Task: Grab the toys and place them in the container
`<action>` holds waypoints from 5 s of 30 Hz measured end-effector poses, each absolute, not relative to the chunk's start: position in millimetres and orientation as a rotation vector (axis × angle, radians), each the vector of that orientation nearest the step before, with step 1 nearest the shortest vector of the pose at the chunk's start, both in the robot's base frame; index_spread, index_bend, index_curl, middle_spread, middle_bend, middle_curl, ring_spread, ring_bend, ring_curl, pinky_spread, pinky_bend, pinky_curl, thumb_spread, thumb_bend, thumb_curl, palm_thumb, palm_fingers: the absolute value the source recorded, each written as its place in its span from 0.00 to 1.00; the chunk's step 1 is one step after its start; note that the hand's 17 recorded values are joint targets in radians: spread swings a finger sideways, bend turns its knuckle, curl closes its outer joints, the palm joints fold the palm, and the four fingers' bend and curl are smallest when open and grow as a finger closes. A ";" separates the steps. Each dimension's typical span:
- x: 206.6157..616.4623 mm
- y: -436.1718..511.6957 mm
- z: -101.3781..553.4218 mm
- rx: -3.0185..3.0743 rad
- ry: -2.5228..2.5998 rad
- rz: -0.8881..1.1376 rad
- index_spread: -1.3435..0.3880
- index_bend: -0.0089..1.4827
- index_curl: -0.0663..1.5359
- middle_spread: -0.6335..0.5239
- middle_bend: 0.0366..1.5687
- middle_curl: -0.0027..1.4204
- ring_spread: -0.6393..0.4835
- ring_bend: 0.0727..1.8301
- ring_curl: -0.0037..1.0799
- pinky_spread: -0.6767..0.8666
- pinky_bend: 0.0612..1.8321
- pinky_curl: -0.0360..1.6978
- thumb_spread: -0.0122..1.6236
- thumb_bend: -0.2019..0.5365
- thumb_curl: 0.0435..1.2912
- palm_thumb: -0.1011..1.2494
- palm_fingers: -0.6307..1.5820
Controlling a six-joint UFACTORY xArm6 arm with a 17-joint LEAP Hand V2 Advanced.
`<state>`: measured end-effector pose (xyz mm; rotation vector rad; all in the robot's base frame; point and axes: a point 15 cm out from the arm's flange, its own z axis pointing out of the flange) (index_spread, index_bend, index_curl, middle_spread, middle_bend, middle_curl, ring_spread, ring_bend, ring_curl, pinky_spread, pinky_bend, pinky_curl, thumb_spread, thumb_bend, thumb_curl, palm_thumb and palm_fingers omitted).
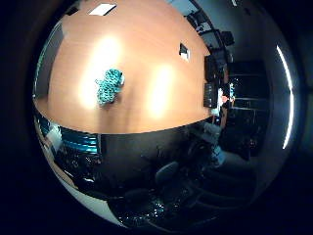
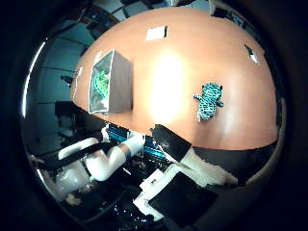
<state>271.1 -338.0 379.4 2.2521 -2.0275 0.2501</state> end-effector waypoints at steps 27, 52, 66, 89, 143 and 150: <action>290.8 -418.5 233.8 1.791 -2.547 0.112 0.66 0.14 0.25 0.68 0.10 0.23 0.73 0.13 0.19 0.72 0.12 0.18 0.63 0.21 0.17 0.30 0.43; 277.9 -393.9 170.8 1.293 -2.693 -0.158 0.77 0.13 0.27 0.80 0.10 0.21 0.87 0.06 0.16 0.77 0.12 0.19 0.62 0.24 0.19 0.28 0.37; 275.0 -414.3 138.6 1.256 -2.689 -0.223 0.75 0.11 0.25 0.69 0.18 0.25 0.80 0.09 0.19 0.74 0.08 0.19 0.62 0.25 0.20 0.41 0.42; 283.9 -406.6 148.6 1.330 -2.626 -0.204 0.52 0.40 0.43 0.24 0.51 0.52 0.27 0.51 0.52 0.18 0.33 0.29 0.66 0.27 0.27 0.78 0.79; 321.5 -118.4 546.3 2.064 -2.379 0.311 0.51 0.50 0.70 0.25 0.65 0.75 0.30 0.68 0.70 0.12 0.44 0.64 0.65 0.25 0.48 0.82 0.68; 335.4 -44.9 552.0 2.210 -2.306 0.328 0.51 0.50 0.70 0.24 0.65 0.75 0.30 0.67 0.70 0.11 0.44 0.64 0.65 0.25 0.48 0.82 0.68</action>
